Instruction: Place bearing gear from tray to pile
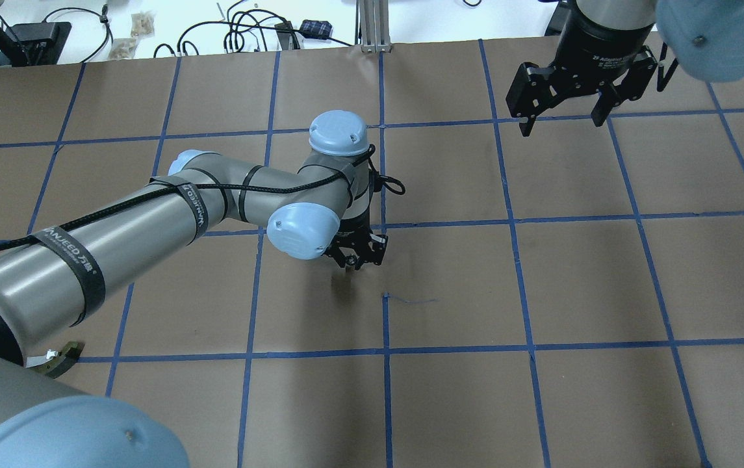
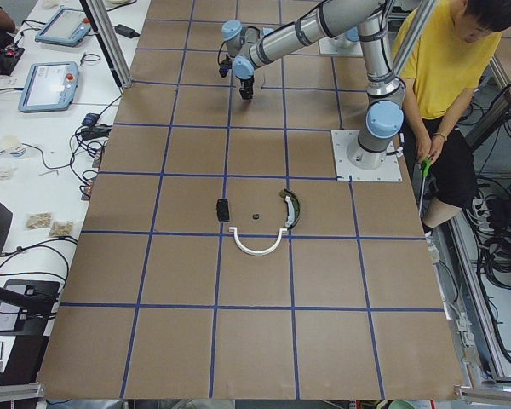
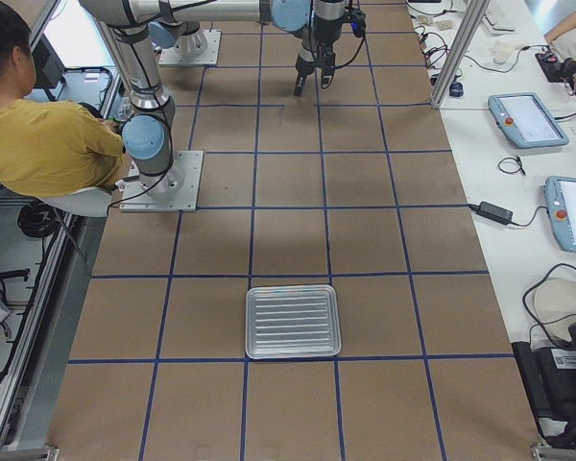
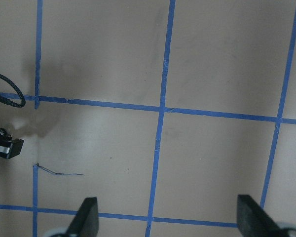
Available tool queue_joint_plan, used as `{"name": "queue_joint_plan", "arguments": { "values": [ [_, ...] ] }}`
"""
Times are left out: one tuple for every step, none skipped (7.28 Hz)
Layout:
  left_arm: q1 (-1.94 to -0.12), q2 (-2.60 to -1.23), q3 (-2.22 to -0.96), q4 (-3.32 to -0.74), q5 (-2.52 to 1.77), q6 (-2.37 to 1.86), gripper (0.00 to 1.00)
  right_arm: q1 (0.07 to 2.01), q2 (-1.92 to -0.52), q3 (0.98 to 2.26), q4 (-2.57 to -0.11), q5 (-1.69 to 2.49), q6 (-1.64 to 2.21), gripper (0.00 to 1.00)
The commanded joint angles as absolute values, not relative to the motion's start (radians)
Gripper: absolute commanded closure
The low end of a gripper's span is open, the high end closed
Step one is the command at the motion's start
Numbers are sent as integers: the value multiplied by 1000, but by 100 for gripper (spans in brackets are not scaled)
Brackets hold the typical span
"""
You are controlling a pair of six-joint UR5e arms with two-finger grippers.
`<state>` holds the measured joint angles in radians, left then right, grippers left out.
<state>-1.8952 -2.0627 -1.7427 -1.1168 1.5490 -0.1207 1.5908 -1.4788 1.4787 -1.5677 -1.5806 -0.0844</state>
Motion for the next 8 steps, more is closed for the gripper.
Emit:
{"name": "queue_joint_plan", "arguments": {
  "values": [
    [-1789,-2034,-1685,-1220,1555,-104,100,1591,-1479,1479,-1568,-1580,-84,0],
    [-1704,-2020,-1633,-1314,1569,-101,100,1591,-1479,1479,-1568,-1582,-84,0],
    [-1586,-2005,-1596,-1360,1656,-63,100,1589,-1479,1479,-1568,-1580,-84,0],
    [-1484,-1988,-1591,-1362,1736,59,100,1589,-1479,1479,-1568,-1580,-86,0],
    [-1350,-1980,-1601,-1409,1749,159,100,1589,-1479,1480,-1568,-1582,-86,0],
    [-1231,-1968,-1615,-1422,1747,188,100,1589,-1479,1480,-1568,-1580,-86,0],
    [-1142,-1965,-1638,-1414,1746,278,100,1589,-1479,1480,-1568,-1580,-86,0],
    [-1030,-1971,-1664,-1410,1747,363,100,1589,-1479,1480,-1568,-1580,-86,0]
  ]
}}
